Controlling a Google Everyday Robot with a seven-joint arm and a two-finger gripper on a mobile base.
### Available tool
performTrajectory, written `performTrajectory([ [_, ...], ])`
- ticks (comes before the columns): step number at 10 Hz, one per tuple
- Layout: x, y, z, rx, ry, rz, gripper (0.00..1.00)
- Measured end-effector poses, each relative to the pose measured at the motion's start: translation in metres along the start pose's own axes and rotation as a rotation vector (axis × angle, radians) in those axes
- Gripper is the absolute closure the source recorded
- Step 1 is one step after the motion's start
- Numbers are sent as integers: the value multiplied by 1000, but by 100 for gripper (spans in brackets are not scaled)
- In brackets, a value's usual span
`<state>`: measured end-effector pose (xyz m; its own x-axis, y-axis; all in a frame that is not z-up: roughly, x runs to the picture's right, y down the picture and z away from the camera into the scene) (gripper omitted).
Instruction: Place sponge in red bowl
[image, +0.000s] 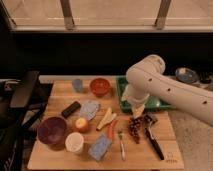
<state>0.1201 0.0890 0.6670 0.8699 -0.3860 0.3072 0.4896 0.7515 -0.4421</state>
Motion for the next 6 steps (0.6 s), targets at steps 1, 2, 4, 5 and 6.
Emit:
performTrajectory([
  [1, -4, 3, 5, -13, -13, -21, 35],
  [2, -11, 6, 11, -28, -23, -40, 35],
  [4, -48, 9, 35, -47, -87, -88, 35],
  [5, -60, 14, 44, -57, -123, -98, 35],
  [6, -75, 22, 53, -66, -172, -111, 35],
])
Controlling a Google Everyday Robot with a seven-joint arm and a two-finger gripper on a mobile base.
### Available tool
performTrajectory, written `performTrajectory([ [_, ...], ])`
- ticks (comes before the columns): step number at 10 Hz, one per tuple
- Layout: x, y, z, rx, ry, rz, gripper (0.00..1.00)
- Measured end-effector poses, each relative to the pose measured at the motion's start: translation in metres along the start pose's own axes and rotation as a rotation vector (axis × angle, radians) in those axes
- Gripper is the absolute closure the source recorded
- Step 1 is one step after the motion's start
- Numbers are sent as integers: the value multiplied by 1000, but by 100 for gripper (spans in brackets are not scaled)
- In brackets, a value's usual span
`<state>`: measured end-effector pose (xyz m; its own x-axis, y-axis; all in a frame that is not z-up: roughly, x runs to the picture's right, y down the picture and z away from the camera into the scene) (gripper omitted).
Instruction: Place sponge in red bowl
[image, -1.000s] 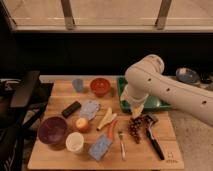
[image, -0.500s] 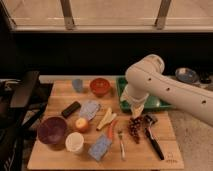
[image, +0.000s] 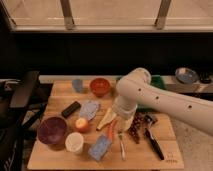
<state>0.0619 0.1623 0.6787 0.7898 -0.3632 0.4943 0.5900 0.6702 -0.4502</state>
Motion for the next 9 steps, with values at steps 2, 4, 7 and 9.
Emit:
performTrajectory([
  [2, -25, 4, 14, -6, -81, -26, 35],
  [4, -51, 12, 35, -30, -145, -56, 35],
  [7, -71, 19, 55, -76, -165, -78, 35],
  [9, -75, 23, 62, -87, -177, -83, 35],
])
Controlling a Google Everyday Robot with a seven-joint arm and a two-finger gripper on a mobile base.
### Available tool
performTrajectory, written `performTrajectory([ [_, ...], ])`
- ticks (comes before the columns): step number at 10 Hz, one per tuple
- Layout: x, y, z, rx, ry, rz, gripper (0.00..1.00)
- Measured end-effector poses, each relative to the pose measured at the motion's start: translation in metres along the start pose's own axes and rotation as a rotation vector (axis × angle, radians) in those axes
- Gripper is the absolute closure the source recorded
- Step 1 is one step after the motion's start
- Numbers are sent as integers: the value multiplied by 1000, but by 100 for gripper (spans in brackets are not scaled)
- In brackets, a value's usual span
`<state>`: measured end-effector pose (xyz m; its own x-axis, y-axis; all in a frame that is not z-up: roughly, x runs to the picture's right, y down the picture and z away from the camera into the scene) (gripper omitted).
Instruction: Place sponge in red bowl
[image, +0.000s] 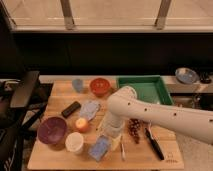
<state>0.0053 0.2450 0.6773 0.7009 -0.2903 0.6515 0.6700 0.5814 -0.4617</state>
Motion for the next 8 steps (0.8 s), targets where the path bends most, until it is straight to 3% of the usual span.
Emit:
performTrajectory([
  [6, -5, -1, 25, -30, -57, -5, 37],
  [8, -5, -1, 28, -27, -59, 4, 51],
])
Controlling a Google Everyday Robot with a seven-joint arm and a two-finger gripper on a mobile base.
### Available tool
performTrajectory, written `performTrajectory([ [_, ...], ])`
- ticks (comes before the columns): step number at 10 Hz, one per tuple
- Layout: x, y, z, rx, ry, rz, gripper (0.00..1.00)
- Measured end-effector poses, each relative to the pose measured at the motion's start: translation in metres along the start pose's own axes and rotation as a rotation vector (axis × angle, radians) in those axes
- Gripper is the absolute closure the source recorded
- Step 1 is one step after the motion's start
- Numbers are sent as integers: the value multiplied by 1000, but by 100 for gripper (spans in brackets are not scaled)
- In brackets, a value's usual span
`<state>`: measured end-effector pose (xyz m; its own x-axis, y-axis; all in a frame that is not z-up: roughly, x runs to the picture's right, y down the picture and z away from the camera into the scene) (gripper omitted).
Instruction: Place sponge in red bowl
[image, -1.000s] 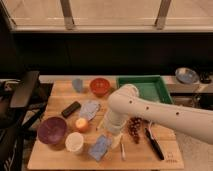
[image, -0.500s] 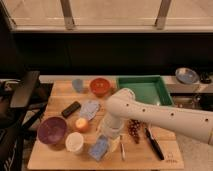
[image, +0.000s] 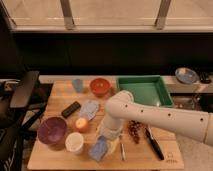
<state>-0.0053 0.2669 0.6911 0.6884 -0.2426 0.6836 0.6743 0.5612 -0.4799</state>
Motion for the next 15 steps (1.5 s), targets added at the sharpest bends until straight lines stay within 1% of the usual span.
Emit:
performTrajectory([
  [2, 0, -1, 0, 2, -1, 9, 70],
  [3, 1, -1, -2, 9, -7, 19, 81],
  [4, 4, -2, -6, 24, -20, 36, 93],
  [5, 10, -4, -14, 44, -27, 60, 99],
  [6, 18, -6, -25, 59, -24, 82, 100],
  [7, 30, -11, -41, 59, -10, 101, 100],
  [8, 48, -24, -60, 67, 10, 125, 100],
  [10, 81, -45, -90, 84, 43, 174, 100],
  [11, 98, -62, -106, 94, 66, 195, 100],
  [13, 127, -94, -136, 131, 98, 242, 100],
  [15, 142, -120, -156, 161, 121, 263, 100],
])
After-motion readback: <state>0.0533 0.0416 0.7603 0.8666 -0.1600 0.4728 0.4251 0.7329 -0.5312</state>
